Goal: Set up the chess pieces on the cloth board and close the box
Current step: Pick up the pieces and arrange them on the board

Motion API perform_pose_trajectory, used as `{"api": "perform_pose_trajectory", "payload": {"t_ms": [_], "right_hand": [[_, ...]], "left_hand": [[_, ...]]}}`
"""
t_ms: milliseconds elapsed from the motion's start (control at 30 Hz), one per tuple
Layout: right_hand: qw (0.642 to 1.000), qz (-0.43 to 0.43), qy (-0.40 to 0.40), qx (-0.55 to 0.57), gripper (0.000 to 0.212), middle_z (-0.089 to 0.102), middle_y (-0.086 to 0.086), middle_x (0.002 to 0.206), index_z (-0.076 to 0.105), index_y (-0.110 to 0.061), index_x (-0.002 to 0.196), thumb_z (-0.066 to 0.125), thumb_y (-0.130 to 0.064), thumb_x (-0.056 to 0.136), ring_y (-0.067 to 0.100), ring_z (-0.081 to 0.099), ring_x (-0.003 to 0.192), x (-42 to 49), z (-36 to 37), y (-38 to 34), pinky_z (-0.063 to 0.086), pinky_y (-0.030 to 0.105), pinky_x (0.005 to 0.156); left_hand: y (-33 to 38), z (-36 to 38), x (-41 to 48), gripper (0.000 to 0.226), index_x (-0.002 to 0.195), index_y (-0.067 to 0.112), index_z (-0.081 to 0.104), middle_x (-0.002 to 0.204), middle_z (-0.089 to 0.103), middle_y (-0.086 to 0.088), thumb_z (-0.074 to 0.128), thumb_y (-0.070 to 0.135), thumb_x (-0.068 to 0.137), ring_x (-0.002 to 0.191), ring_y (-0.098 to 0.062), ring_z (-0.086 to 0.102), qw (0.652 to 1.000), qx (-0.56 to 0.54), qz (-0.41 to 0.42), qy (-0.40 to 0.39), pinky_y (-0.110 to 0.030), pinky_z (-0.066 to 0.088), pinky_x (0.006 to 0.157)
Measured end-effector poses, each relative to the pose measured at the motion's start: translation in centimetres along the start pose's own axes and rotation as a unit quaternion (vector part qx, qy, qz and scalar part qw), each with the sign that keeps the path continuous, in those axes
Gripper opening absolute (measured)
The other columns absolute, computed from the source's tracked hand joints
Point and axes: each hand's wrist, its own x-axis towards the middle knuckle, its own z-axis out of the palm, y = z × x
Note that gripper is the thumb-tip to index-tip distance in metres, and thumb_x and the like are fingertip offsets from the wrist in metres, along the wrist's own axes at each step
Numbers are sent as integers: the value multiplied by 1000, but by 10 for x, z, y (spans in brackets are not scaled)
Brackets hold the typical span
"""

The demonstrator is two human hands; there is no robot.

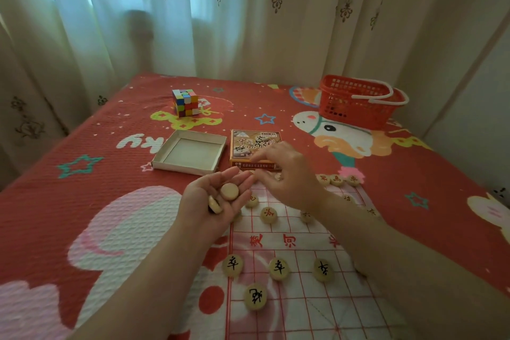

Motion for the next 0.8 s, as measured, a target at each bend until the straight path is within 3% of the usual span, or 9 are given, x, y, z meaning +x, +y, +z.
{"api": "perform_pose_trajectory", "payload": {"t_ms": [100,200,300,400,467,567,667,800], "right_hand": [[994,-60,-87,41,23,68,2,92,69,-11,99,63,-15,77,17,58,90,-5,3,-21,45,32,83],[988,-91,-127,22,28,69,5,94,70,-13,102,64,-12,75,22,58,85,-10,7,-20,50,36,76],[991,-73,-111,25,22,70,5,91,72,-12,97,65,-15,77,24,60,82,-14,6,-16,51,40,71],[995,-27,-80,49,18,72,2,86,72,-12,95,63,-20,83,15,63,80,-16,4,-17,51,31,73],[995,36,-41,84,13,72,1,82,72,-10,90,64,-15,83,8,63,77,-17,0,-18,50,21,70],[984,129,-15,126,6,65,-7,69,71,-11,81,66,-8,82,0,59,66,-18,-5,-19,45,11,59],[969,170,-21,177,11,64,-8,67,70,-14,78,64,-6,83,0,59,63,-18,-8,-22,49,16,59],[963,178,-36,201,14,69,5,79,72,-11,84,60,-3,85,17,65,75,-20,-13,-22,53,27,69]], "left_hand": [[1,-1,-1,42,97,-7,63,93,69,-27,37,26,96,79,-35,70,998,-46,-29,-34,-37,57,70],[0,-1,-6,50,86,-6,65,70,69,-14,35,33,96,63,-22,69,996,-36,-55,-63,-21,52,57],[-1,2,-11,39,87,-8,62,74,68,-18,40,24,93,65,-24,70,994,-17,-69,-83,-29,57,59],[-1,3,-13,30,80,-8,65,82,68,-22,45,12,86,74,-28,71,994,41,-55,-88,-41,58,71],[-4,4,-11,23,88,-6,64,86,70,-20,45,7,86,79,-27,71,988,129,-34,-76,-37,56,76],[-7,5,-10,24,95,-4,63,82,73,-17,41,4,92,74,-22,72,976,206,-19,-67,-25,58,61],[-6,6,-10,20,96,-4,64,80,73,-17,46,5,92,70,-19,72,971,234,-4,-54,-22,57,53],[-7,7,-11,16,95,-2,64,78,73,-16,49,3,91,67,-18,72,970,238,12,-50,-22,58,56]]}}
